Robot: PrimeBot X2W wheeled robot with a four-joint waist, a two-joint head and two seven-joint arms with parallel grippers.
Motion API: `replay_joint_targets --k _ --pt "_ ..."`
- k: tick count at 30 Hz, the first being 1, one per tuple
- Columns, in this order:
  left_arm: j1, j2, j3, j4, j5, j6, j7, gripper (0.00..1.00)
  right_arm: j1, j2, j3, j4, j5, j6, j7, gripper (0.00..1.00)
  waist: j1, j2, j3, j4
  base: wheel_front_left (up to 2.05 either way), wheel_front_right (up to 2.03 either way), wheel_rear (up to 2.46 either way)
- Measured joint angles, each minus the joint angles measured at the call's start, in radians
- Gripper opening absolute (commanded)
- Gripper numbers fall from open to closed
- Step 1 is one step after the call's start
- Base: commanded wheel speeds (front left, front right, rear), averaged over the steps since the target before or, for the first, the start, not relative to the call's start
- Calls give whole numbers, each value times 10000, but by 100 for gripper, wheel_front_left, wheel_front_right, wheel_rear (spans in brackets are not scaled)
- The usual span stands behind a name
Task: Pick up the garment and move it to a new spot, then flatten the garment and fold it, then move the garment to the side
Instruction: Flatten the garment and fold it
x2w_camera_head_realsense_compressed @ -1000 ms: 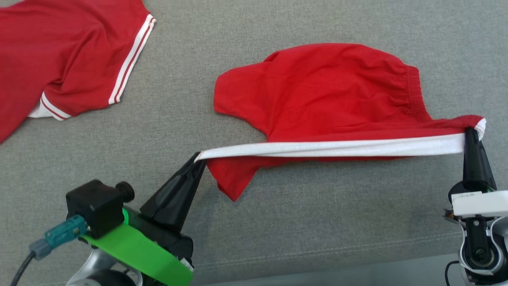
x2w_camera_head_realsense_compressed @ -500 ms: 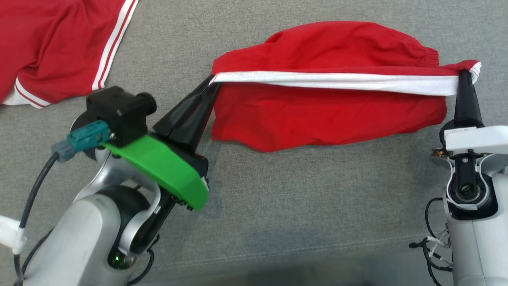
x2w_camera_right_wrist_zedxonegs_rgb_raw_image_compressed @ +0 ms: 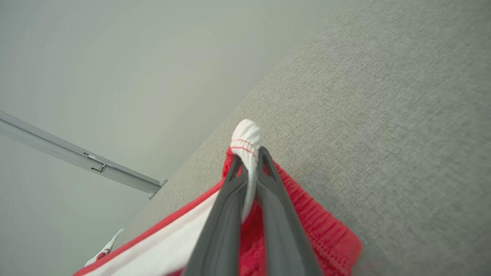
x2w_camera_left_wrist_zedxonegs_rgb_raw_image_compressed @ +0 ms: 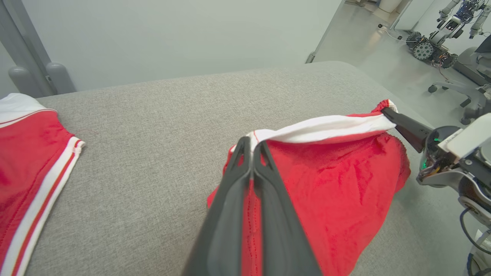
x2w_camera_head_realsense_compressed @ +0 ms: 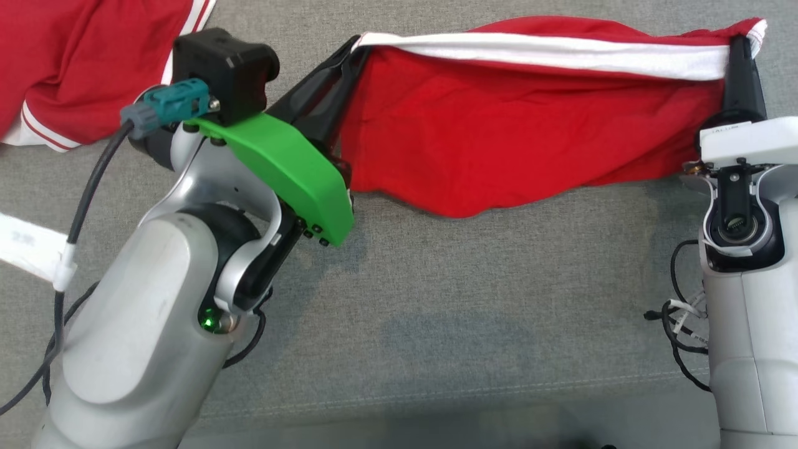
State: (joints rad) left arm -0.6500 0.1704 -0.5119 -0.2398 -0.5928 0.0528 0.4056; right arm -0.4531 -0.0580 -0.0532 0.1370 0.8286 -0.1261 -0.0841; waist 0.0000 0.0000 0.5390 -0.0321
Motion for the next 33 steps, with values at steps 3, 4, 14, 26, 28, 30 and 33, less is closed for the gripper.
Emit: replay_joint_targets --k 3,4,14,26,28,30,33 --pt "-401 -128 17 384 10 -8 0 0 -374 -6 -40 259 -234 -2 29 0 0 0 133 39 0 0 0" --pt "-501 -165 38 495 10 -10 -2 0 -494 -6 -42 341 -291 -2 81 0 0 0 174 49 0 0 0" --pt "-904 -366 75 1981 12 -182 -21 5 -1134 -4 -119 1300 -796 0 115 10 0 0 405 80 0 0 0" --pt "-1048 -683 268 3469 81 -184 -830 100 -1334 8 359 1687 -1154 0 -499 100 0 0 50 -114 0 0 0" --pt "-1040 -775 328 3582 48 -184 -1035 100 -1313 6 357 1599 -1154 31 -721 100 0 0 -87 -123 0 0 0" --pt "-979 -836 449 3622 -27 -184 -1266 100 -1234 8 364 1530 -1152 127 -895 100 0 0 -247 -133 0 0 0" --pt "-597 -884 583 3630 -150 -182 -1634 100 -786 13 311 1430 -1151 219 -1197 100 0 0 -523 -154 0 0 0"
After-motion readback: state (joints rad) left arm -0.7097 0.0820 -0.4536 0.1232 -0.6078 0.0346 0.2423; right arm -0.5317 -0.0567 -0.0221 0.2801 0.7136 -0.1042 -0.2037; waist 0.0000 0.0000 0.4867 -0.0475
